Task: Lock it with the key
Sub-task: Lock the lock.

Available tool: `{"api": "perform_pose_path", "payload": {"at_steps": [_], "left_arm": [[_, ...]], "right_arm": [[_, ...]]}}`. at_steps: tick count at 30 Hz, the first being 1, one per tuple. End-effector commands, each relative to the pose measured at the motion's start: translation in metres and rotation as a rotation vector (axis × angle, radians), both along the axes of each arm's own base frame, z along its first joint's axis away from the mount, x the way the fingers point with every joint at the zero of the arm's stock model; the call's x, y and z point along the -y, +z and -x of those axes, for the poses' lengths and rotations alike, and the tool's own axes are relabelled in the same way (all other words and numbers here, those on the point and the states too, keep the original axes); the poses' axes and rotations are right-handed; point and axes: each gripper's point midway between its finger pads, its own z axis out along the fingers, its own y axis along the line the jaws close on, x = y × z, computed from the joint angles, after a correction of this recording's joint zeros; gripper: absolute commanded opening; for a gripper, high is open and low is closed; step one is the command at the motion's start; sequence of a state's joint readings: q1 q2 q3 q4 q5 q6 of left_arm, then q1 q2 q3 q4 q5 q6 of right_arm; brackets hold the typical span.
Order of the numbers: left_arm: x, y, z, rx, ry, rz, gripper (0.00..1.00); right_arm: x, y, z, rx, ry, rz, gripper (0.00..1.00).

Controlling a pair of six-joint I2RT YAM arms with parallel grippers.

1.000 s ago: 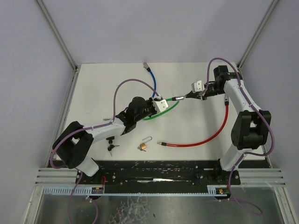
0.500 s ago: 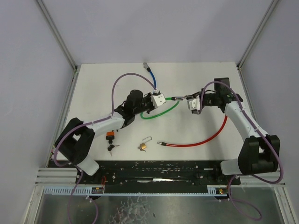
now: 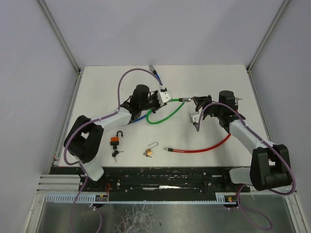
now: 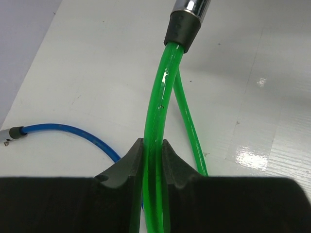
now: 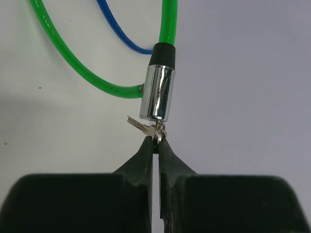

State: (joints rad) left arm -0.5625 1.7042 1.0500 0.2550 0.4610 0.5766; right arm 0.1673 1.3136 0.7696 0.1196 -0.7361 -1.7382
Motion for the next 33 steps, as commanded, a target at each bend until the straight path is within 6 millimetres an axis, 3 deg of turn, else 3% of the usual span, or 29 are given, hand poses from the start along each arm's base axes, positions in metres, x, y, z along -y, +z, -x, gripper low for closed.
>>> {"api": "perform_pose_path", "payload": {"at_steps": [1, 8, 13, 16, 19, 26, 33], "left_arm": [[-0.002, -0.048, 0.024, -0.206, -0.067, -0.061, 0.00], [-0.004, -0.049, 0.021, -0.201, -0.060, -0.059, 0.00], [-0.006, -0.046, 0.018, -0.192, -0.056, -0.052, 0.00], [-0.009, -0.044, 0.017, -0.195, -0.054, -0.048, 0.00], [-0.011, -0.042, 0.016, -0.205, -0.055, -0.039, 0.00], [-0.012, -0.040, 0.014, -0.228, -0.061, -0.028, 0.00], [-0.013, -0.041, 0.012, -0.223, -0.046, -0.030, 0.00]], "right_arm": [[-0.010, 0.036, -0.008, 0.337, 0.019, 0.059, 0.00], [-0.012, 0.037, -0.006, 0.249, -0.003, 0.004, 0.00], [-0.015, 0.051, -0.005, 0.077, -0.032, -0.084, 0.00], [-0.019, 0.054, -0.001, -0.124, -0.021, -0.079, 0.00], [-0.022, 0.061, -0.001, -0.169, -0.009, -0.098, 0.00], [-0.022, 0.048, 0.001, -0.329, -0.022, -0.061, 0.00], [-0.013, 0.036, -0.006, -0.263, -0.067, -0.032, 0.00]]}}
